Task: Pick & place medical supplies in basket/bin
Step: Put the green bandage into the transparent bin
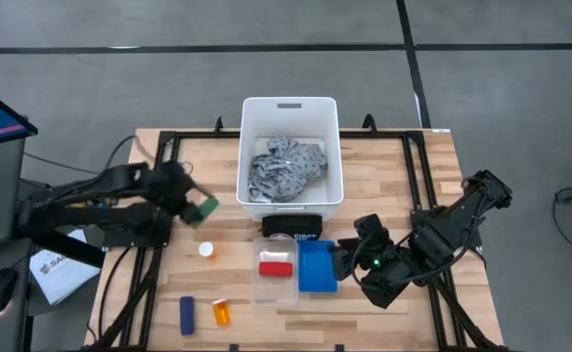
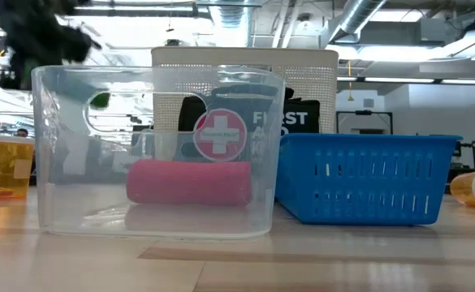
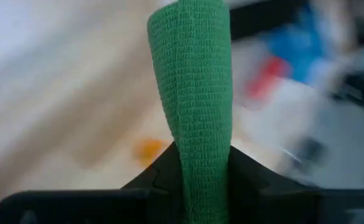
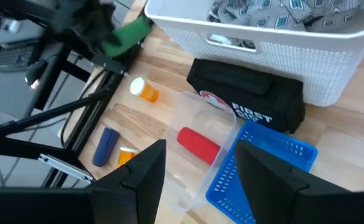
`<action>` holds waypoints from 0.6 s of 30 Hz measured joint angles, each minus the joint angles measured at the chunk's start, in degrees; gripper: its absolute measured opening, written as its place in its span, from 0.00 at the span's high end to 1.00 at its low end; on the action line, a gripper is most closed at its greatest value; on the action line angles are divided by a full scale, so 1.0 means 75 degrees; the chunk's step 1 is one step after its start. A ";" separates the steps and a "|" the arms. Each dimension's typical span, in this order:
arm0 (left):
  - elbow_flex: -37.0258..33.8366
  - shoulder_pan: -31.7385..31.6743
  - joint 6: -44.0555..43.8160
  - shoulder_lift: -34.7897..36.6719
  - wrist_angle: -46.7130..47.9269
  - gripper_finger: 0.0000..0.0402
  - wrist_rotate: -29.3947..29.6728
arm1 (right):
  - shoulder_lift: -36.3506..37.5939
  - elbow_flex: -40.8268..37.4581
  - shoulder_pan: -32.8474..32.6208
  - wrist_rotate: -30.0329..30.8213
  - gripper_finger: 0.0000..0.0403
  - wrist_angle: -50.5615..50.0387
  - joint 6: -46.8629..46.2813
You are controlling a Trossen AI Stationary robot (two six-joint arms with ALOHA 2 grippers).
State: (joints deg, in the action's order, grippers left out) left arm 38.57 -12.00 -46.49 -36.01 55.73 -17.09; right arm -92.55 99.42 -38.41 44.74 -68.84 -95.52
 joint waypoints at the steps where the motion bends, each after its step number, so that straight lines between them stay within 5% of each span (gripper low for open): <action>1: 0.0000 0.0449 -0.0216 0.0225 -0.0309 0.83 -0.0079 | 0.0000 0.0000 -0.0001 0.0045 0.53 0.0036 -0.0001; 7: 0.0015 0.3143 -0.0263 0.0170 -0.3127 0.84 0.0909 | 0.0000 0.0000 0.0043 0.0077 0.53 0.0124 0.0127; 13: 0.0008 0.4860 0.0399 -0.2081 -0.4100 0.83 0.1335 | -0.0003 0.0000 0.0043 0.0085 0.53 0.0128 0.0188; 18: 0.0111 0.5221 0.1051 -0.4006 -0.5700 0.83 0.1704 | -0.0003 0.0000 0.0043 0.0081 0.53 0.0129 0.0197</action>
State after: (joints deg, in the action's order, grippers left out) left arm 39.40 27.16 -38.61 -66.06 12.98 -4.31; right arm -92.58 99.42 -38.09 45.34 -67.88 -94.04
